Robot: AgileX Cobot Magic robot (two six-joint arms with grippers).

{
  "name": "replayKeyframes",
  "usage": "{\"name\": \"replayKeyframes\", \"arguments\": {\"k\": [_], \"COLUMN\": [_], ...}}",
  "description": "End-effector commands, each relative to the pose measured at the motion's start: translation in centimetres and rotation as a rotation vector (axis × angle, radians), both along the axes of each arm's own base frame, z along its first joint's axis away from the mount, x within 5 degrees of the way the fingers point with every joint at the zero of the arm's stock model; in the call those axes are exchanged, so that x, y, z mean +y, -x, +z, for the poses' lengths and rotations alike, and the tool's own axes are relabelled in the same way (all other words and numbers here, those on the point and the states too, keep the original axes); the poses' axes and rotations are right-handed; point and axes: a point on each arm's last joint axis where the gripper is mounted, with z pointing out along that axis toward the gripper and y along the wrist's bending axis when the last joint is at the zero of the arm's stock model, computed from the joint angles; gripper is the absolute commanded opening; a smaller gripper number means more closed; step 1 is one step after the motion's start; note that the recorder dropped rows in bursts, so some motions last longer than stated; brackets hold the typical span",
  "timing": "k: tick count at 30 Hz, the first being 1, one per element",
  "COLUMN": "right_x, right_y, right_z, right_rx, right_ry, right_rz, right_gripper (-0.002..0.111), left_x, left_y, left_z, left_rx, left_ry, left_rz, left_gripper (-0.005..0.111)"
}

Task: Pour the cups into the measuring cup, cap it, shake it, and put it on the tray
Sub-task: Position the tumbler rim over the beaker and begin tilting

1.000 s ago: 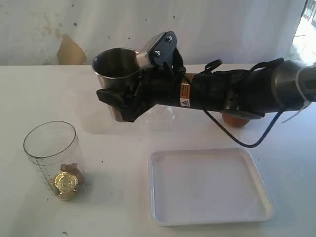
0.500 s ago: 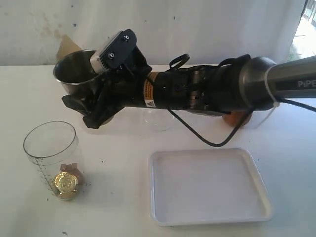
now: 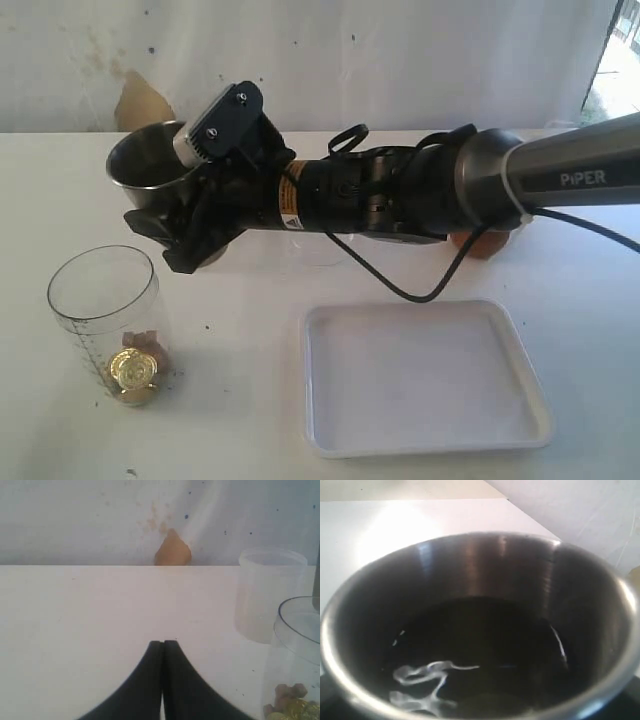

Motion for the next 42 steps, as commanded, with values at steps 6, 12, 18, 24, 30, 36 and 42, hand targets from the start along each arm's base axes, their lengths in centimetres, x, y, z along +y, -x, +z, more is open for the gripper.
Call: {"name": "replayKeyframes", "arguments": {"k": [6, 12, 18, 24, 30, 36, 42], "right_x": [0.3, 0.4, 0.6, 0.9, 0.8, 0.7, 0.9], "right_y": [-0.1, -0.3, -0.4, -0.5, -0.6, -0.8, -1.0], "right_z": [0.9, 1.4, 2.2, 2.8, 2.8, 3.0, 2.6], "right_rx": [-0.116, -0.147, -0.191, -0.205, -0.200, -0.178, -0.139], "right_ry": [-0.008, -0.008, -0.027, -0.038, -0.045, -0.073, -0.091], "right_rz": [0.035, 0.034, 0.051, 0.055, 0.049, 0.016, 0.013], "right_gripper": [0.000, 0.000, 0.000, 0.000, 0.000, 0.000, 0.000], "left_x": [0.0, 0.0, 0.0, 0.0, 0.0, 0.0, 0.0], "left_y": [0.0, 0.0, 0.0, 0.0, 0.0, 0.0, 0.0], "left_z": [-0.1, -0.1, -0.1, -0.1, -0.1, -0.1, -0.1], "left_rx": [-0.002, -0.002, -0.002, -0.002, -0.002, -0.002, -0.002], "left_ry": [0.001, 0.001, 0.001, 0.001, 0.001, 0.001, 0.001], "left_rz": [-0.001, -0.001, -0.001, -0.001, -0.001, -0.001, -0.001], "left_gripper": [0.000, 0.000, 0.000, 0.000, 0.000, 0.000, 0.000]}}
